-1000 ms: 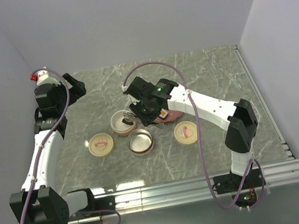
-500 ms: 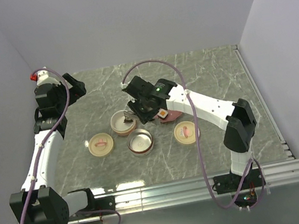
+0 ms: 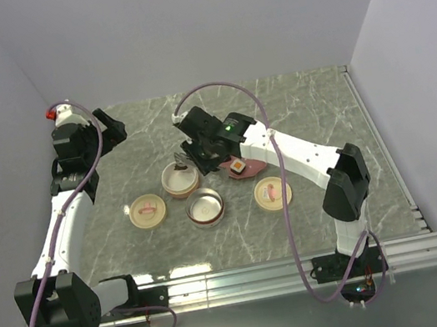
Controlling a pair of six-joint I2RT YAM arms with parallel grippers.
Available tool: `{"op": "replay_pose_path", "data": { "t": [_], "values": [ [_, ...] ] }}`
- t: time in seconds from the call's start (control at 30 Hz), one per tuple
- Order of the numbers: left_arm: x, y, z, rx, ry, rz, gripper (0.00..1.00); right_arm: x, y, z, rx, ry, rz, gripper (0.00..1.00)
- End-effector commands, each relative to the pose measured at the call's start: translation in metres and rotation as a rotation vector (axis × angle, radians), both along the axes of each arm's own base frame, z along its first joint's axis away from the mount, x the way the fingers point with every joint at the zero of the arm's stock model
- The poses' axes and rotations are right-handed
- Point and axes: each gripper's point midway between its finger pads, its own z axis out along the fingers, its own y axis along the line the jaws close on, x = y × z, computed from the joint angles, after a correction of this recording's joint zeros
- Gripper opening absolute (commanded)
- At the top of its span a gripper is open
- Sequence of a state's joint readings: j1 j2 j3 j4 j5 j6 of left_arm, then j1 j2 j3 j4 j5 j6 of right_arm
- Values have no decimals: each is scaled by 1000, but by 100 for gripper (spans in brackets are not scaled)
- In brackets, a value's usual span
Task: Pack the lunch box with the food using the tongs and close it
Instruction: Place the food into the lunch box
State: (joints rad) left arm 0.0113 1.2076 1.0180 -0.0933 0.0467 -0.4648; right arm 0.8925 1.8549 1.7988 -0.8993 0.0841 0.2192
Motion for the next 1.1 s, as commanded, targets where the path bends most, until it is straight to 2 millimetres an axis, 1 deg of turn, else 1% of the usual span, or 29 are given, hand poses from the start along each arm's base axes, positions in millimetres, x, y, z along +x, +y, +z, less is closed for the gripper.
{"op": "replay_pose_path", "data": {
  "t": [0.0,0.27,0.53,0.73,1.03,1.07],
  "values": [
    [-2,-1,17,3,-56,-2,100,11,20,26,84,-67,8,39],
    [-2,-2,15,1,-53,-4,99,3,17,11,72,-32,28,39],
    [-2,0,16,3,-54,1,99,4,17,15,79,-44,28,45],
    [-2,-2,14,0,-53,-3,99,3,12,15,74,-45,14,45],
    [-1,-3,15,-5,-54,-9,100,12,3,47,91,-130,-35,45],
    [-1,-3,14,-4,-53,-8,99,13,2,48,88,-133,-38,45]
  ]
}}
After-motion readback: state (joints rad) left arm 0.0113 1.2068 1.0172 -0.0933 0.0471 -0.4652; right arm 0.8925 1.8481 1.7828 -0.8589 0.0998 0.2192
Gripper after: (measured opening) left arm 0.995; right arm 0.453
